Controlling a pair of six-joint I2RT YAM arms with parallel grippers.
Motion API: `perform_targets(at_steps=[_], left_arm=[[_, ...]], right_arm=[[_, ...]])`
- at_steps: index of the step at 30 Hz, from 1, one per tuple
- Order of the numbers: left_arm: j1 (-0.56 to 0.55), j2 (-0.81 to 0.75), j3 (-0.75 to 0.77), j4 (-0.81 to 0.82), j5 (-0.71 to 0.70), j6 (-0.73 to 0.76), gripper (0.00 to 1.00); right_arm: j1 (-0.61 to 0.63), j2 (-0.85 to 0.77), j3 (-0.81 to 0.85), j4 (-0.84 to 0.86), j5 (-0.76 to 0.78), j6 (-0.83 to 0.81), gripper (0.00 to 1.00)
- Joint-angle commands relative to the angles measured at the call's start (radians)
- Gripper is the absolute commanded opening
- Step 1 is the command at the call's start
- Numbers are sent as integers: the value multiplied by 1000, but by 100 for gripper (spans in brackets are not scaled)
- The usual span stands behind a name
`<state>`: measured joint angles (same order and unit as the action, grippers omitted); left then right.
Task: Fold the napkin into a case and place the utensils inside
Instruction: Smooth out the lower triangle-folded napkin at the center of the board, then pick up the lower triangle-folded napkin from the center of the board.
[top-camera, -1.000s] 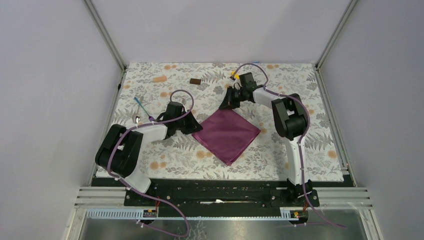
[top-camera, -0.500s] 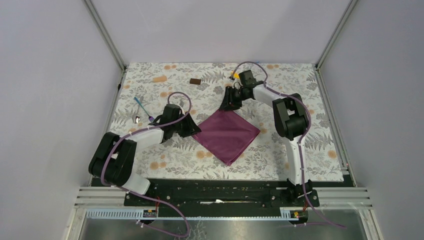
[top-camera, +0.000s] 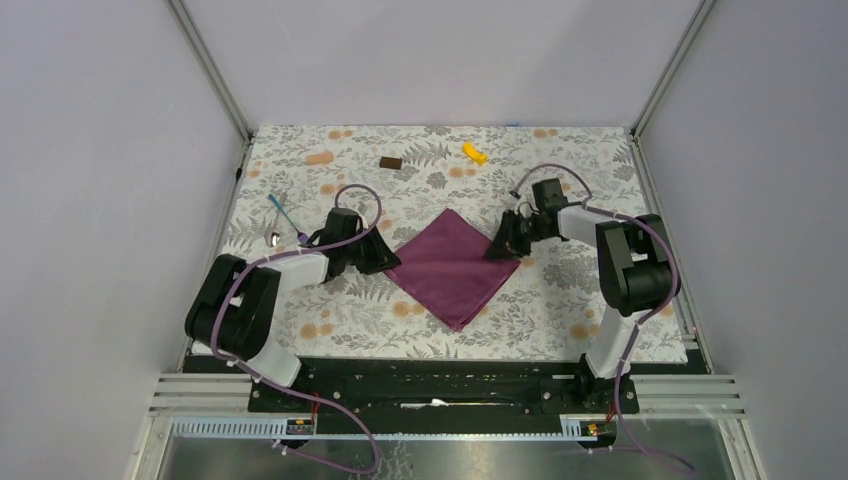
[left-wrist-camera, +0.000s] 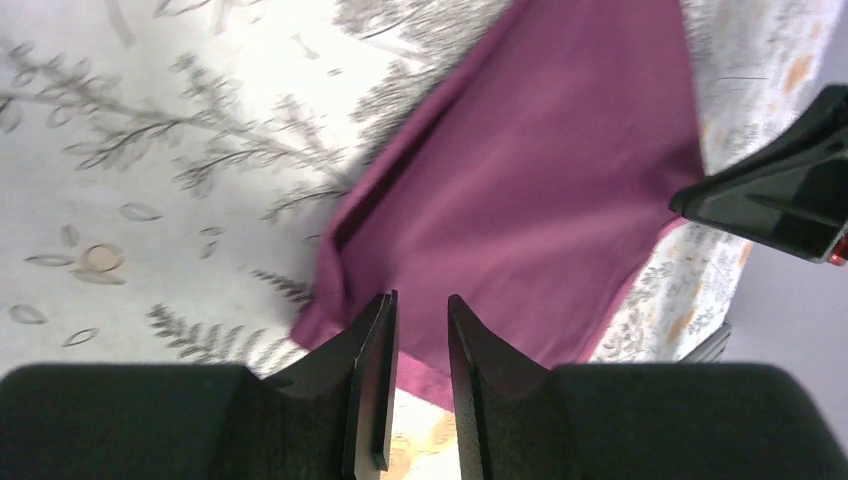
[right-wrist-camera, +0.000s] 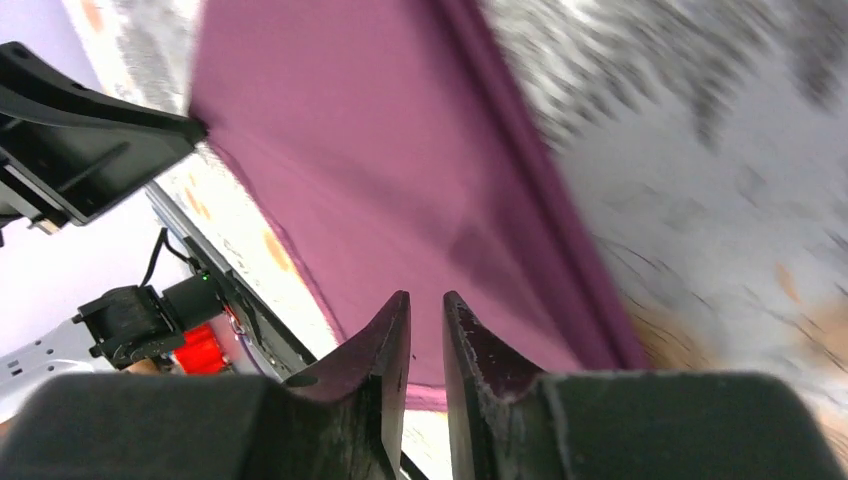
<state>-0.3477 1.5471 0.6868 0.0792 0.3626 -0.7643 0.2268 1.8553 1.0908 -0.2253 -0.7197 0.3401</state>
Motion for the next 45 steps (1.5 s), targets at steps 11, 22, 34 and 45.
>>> perform_targets(at_steps=[11,22,34,45], left_arm=[[26,-12,-94,43,-78,19,26],[27,-226,30,-118,89,44,46],[224,-590,58,-427,22,139,69],[277,-717,-33,-435,28,111,71]], right_arm=[[-124,-52,-181,39,216,-99,24],[141,-334,-48,-224,414,-144,81],[665,-219,131,-599,723,-233,75],[813,-4,258,-663,738,-306,46]])
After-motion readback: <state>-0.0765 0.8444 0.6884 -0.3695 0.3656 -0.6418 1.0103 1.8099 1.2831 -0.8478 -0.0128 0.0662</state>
